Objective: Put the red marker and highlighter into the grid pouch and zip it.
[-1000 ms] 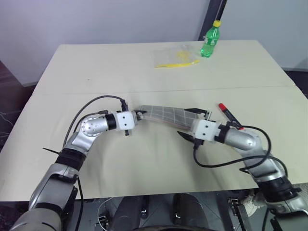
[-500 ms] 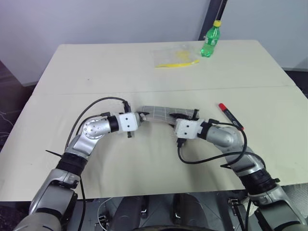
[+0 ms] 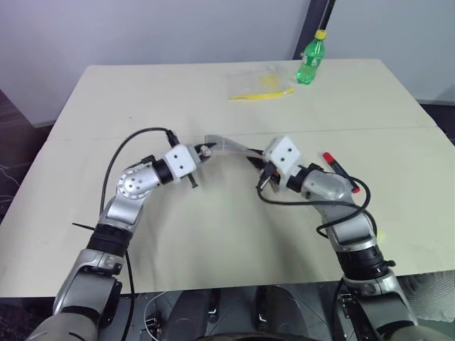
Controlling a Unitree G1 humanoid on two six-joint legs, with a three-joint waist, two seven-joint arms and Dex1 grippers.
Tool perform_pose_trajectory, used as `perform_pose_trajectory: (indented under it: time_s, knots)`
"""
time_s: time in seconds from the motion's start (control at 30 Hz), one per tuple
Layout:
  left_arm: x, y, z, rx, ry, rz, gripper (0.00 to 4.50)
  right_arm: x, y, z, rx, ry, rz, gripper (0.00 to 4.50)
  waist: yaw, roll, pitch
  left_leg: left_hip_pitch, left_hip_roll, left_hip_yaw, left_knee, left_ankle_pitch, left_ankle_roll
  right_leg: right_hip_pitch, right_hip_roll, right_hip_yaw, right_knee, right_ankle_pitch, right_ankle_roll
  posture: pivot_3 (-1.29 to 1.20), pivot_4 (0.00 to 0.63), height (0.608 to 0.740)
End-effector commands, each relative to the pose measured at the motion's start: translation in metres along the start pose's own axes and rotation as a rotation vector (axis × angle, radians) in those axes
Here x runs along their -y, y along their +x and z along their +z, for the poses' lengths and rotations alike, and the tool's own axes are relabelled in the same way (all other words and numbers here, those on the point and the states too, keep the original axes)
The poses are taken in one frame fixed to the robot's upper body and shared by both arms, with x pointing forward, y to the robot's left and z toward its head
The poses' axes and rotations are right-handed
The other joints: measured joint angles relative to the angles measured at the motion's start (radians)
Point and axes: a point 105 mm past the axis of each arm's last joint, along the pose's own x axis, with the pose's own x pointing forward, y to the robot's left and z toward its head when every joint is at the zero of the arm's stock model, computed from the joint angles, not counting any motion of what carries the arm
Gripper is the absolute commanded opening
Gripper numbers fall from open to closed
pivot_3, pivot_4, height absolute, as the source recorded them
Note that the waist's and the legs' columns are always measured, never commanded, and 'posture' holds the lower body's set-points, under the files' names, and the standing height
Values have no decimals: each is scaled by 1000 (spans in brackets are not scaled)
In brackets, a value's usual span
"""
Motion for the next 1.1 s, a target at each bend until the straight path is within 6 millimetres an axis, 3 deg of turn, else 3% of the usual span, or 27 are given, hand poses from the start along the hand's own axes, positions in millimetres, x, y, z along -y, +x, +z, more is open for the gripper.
perform_pose_trajectory:
  time_s: [0.03,0.17,0.27,0.37,0.47,0.63,0.8,1.07,1.1]
  knots:
    - [-41,-20,8,32,-11,175,0,26,-17,5,-4,8,-116,31,0,0,0,0,0,0,0,0,0,0,0,0,0,0,0,0,150,740]
    - [-44,-26,5,30,-82,153,0,17,-20,-2,-51,-143,-54,31,0,0,0,0,0,0,0,0,0,0,0,0,0,0,0,0,150,740]
    - [-32,-24,6,30,-112,86,1230,12,-21,-8,-77,-212,-22,0,-2,0,0,0,-1,0,0,0,0,0,1,0,0,0,0,0,150,740]
    - [-21,-22,8,38,-94,45,2807,9,-19,-5,-52,-177,-22,0,-2,0,0,0,0,0,-1,0,0,0,1,0,0,0,0,0,150,740]
    - [-26,-22,12,56,-55,102,4278,10,-19,-3,-36,-121,-42,0,1,0,0,0,0,0,-1,0,0,0,1,0,0,0,0,0,150,740]
    - [-32,-26,11,54,-37,142,4278,22,-18,12,46,151,-141,0,0,0,0,0,0,0,-1,0,0,0,0,0,0,0,0,0,150,740]
    - [-30,-29,8,50,-56,145,4278,36,-20,29,174,605,-238,0,-1,0,0,0,0,0,-2,0,-1,-1,1,0,0,0,-1,0,150,740]
    - [-21,-27,6,52,-90,136,4278,15,-30,33,204,1024,-110,0,-2,1,0,0,0,0,-4,0,-1,-2,0,1,0,1,-1,0,150,740]
    - [-20,-26,7,57,-98,136,4278,20,-31,37,253,1099,-127,0,-2,1,0,0,0,0,-4,0,-1,-2,0,1,0,1,-2,0,150,740]
